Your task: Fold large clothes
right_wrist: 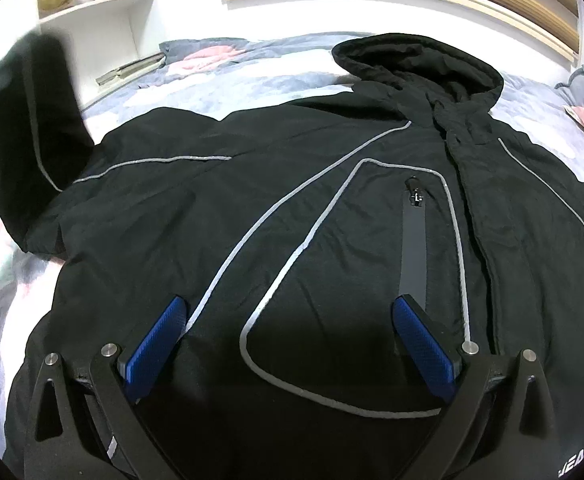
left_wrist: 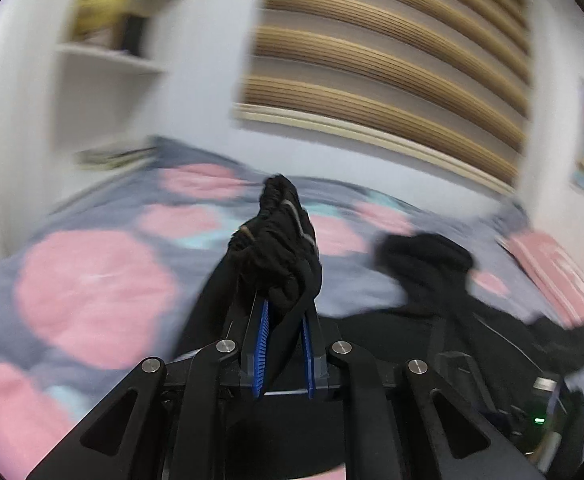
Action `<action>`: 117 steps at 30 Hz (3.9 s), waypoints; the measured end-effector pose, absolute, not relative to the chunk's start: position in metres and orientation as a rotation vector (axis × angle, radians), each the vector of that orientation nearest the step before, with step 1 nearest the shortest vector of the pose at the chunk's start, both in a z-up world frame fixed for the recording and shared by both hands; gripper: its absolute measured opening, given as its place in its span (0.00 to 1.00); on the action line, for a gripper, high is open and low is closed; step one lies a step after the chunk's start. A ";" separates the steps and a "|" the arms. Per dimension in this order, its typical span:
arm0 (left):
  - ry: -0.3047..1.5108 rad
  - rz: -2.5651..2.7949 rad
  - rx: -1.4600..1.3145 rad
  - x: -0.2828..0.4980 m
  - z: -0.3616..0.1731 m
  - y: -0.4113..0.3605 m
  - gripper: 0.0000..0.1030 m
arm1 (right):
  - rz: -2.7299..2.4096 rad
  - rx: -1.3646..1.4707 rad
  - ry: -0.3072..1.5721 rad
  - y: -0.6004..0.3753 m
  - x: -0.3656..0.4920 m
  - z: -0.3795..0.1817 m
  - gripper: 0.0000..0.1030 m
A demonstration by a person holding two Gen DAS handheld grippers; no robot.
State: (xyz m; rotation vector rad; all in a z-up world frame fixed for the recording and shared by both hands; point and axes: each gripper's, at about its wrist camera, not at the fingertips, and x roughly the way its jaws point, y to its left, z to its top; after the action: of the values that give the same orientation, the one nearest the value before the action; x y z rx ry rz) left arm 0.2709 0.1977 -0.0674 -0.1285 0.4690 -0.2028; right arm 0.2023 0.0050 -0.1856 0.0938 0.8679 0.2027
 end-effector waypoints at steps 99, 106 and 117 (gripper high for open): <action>0.986 -0.410 0.052 0.301 -0.196 -0.041 0.63 | -0.059 0.158 1.112 -0.242 0.192 -0.164 0.58; 0.975 -0.469 0.146 0.263 -0.161 -0.079 0.64 | -0.013 0.371 1.150 -0.289 0.144 -0.150 0.63; 0.952 -0.584 0.112 0.240 -0.136 -0.195 0.64 | -0.156 0.390 1.019 -0.427 0.060 -0.108 0.68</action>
State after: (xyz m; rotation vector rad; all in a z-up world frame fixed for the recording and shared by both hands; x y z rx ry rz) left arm 0.2398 -0.1953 -0.1361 0.1124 0.9521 -0.5844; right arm 0.0604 -0.4267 -0.1080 0.3904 1.0189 -0.1560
